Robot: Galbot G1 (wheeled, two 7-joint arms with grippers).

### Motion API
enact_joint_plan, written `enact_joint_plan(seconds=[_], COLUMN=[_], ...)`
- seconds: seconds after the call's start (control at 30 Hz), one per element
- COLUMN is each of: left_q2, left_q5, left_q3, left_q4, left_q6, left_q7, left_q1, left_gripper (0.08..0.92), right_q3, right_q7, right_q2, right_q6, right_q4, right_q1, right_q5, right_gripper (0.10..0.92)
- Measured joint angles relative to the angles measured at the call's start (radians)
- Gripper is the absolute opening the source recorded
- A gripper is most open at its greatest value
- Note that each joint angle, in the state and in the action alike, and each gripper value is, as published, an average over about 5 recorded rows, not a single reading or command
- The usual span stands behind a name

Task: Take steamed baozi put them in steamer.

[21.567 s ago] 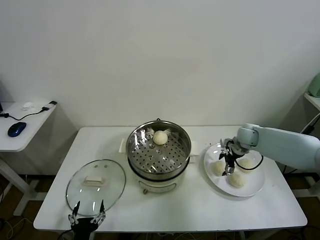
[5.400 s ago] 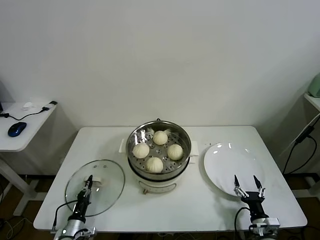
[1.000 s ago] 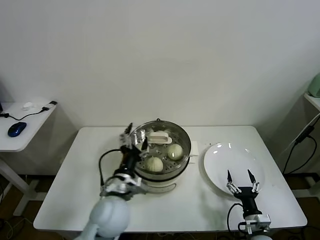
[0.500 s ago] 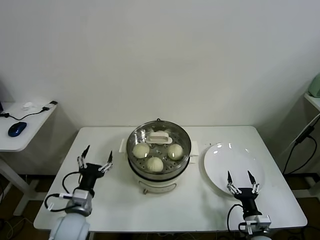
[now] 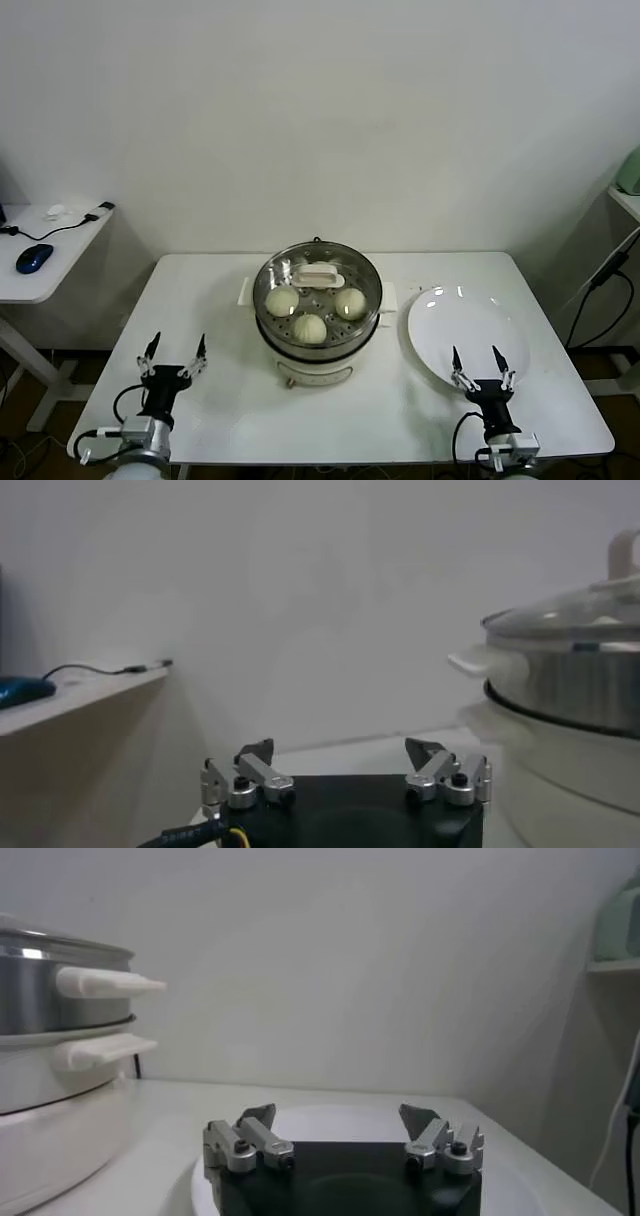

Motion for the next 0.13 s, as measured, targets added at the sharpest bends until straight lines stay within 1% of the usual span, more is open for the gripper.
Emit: enact_joint_plan(seconds=[0.13], left_q2=[-0.003], left_q5=[-0.012], left_q3=[-0.005], left_q4=[0.006], left_q6=[-0.017], left_q7=[0.001], left_q1=[0.011], left_gripper=[0.823], right_q3=[-0.001], right_q7=[-0.001], right_q2=[0.002], right_q6=[0.002], right_q4=[0.000], right_q1=[0.000], right_q5=[0.000], right_gripper=[0.823])
